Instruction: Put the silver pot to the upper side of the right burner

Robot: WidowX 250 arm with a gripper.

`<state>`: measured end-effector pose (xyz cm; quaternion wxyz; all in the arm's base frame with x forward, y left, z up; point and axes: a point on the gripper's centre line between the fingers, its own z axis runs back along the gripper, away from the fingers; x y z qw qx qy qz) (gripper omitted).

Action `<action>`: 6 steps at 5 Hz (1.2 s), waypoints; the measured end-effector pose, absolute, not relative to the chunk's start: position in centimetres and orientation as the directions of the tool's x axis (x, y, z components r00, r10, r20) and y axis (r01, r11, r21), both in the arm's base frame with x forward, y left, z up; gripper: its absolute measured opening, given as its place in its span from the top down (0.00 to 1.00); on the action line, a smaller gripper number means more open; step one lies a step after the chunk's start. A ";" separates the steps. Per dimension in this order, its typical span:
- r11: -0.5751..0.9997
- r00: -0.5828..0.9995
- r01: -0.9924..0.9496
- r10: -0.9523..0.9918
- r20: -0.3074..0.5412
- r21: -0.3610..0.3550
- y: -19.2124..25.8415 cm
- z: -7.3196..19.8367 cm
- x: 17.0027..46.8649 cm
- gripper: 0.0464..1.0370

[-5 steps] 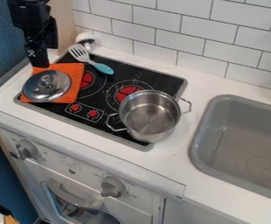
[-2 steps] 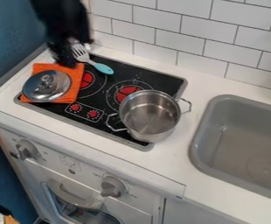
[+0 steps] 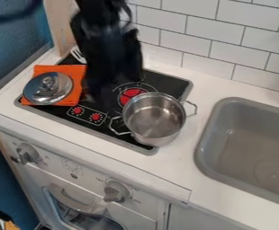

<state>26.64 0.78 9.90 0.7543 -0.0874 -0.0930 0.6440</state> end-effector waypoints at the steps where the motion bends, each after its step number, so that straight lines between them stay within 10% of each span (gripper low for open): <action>1: 0.200 0.203 -0.950 0.979 0.013 -0.242 0.2 7.8 26.3 0.04; 4: 0.274 0.276 -0.944 0.961 0.013 -0.185 0.1 1.6 28.0 0.09; 6: 0.269 0.268 -0.950 0.963 0.026 -0.160 0.0 -0.3 28.7 0.68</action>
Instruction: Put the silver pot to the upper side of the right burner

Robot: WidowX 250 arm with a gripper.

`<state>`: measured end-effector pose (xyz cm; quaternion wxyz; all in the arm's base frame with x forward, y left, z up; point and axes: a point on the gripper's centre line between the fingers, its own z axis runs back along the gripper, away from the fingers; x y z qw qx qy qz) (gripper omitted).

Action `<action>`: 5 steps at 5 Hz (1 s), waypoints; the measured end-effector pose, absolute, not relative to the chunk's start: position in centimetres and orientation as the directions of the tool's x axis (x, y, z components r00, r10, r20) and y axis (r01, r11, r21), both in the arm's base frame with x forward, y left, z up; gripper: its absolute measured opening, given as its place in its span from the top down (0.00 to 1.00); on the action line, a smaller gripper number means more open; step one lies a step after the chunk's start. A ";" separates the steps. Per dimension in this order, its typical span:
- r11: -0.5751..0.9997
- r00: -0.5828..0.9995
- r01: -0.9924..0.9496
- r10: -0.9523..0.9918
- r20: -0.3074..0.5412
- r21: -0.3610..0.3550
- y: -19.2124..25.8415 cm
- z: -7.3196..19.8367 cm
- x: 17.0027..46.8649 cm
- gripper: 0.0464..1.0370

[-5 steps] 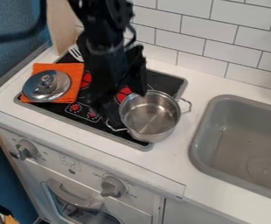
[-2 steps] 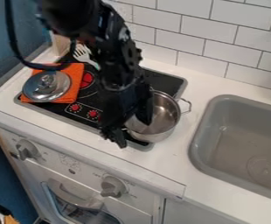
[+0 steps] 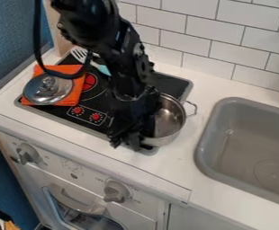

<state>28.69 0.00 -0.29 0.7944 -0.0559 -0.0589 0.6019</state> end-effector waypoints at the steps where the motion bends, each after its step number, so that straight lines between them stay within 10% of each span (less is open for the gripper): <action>1: 0.260 0.257 -0.951 0.966 0.039 -0.168 0.1 -0.3 28.9 0.89; 5: 0.154 0.161 -0.962 0.987 -0.012 -0.227 1.6 4.2 30.6 0.97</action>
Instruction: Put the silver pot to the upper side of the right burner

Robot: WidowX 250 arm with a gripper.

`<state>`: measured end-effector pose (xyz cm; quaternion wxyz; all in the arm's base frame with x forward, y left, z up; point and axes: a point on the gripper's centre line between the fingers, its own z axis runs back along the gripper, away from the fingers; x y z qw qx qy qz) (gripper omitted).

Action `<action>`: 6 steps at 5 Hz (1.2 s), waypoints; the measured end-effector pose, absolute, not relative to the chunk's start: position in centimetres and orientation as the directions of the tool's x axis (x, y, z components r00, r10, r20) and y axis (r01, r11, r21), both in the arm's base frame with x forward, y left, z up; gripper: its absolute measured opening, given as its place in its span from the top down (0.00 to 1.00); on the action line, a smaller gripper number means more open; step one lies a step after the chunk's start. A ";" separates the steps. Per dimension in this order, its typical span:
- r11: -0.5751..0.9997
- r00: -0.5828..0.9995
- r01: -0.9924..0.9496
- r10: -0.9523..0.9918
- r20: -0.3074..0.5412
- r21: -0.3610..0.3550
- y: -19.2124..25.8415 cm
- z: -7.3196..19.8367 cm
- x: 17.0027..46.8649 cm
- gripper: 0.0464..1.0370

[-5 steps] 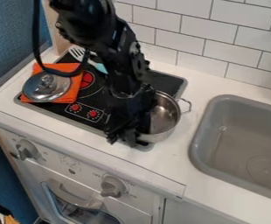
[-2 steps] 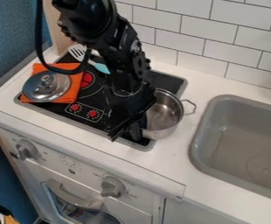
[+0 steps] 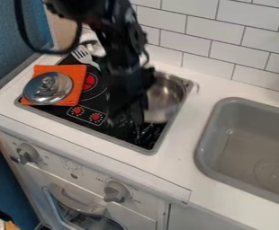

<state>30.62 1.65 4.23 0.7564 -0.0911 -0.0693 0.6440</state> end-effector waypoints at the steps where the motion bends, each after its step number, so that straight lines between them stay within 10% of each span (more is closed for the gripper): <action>1: 0.103 0.113 -0.953 0.993 -0.020 -0.283 2.6 5.8 33.1 0.97; 6: 0.008 0.000 -0.982 0.999 0.044 -0.189 6.0 0.6 39.9 0.97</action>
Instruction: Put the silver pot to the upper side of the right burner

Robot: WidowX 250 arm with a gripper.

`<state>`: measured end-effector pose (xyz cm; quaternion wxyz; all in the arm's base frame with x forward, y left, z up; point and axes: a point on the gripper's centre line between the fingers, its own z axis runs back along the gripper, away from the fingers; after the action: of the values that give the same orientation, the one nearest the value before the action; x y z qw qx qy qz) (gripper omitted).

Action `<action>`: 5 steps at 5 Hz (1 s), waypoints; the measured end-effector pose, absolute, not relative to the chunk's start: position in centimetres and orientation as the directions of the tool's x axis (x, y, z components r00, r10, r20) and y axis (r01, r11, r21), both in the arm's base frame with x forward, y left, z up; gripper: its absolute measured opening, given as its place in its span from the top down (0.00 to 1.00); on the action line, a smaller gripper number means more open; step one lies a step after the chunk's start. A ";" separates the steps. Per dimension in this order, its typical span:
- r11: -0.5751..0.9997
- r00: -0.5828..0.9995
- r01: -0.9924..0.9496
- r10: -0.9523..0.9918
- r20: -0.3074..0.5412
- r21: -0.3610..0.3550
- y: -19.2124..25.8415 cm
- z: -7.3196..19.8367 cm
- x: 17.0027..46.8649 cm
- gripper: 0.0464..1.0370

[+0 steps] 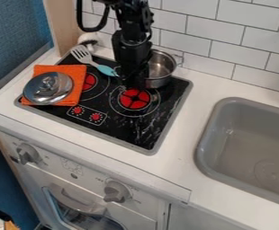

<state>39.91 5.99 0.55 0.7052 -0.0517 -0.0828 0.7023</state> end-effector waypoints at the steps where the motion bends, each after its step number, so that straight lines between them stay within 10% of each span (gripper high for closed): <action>1: 0.010 0.001 -0.982 0.999 0.048 -0.187 6.0 0.5 39.9 0.97; 3: -0.024 -0.032 -0.990 0.998 0.048 -0.141 5.9 -0.2 38.6 0.77; 5: -0.036 -0.043 -0.987 0.998 0.038 -0.156 6.1 1.1 38.2 0.18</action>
<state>38.19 6.12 1.09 0.6907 -0.0403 -0.0696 0.7186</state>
